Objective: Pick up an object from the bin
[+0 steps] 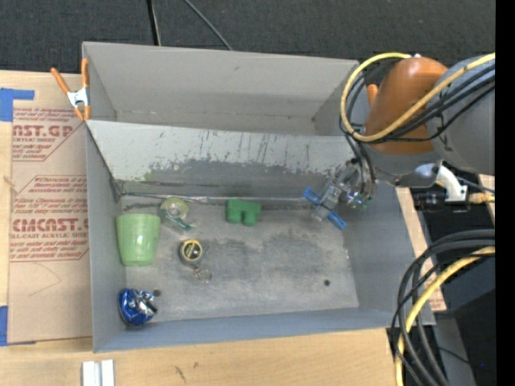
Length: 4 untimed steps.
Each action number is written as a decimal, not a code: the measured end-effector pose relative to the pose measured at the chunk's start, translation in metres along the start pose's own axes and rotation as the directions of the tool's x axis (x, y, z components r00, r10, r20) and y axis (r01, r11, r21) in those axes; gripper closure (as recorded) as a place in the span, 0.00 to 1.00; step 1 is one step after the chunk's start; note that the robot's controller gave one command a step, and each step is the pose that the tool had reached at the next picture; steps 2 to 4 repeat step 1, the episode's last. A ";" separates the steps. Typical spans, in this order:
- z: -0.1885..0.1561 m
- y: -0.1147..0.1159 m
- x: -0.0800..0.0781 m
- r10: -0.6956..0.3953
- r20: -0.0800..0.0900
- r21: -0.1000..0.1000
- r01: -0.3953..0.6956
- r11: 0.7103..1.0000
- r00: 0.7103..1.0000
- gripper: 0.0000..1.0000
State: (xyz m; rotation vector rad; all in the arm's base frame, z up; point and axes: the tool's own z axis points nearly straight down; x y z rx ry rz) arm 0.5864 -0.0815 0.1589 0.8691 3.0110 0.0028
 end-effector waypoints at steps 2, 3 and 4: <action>-0.039 0.002 -0.001 -0.002 -0.001 0.000 0.002 1.000 1.000 1.00; -0.039 0.002 -0.001 -0.002 -0.001 0.000 0.002 1.000 1.000 1.00; -0.039 0.002 -0.001 -0.002 -0.001 0.000 0.002 1.000 1.000 1.00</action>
Offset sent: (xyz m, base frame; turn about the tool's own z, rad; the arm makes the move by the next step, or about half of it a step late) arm 0.0002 0.0001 0.0362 0.0000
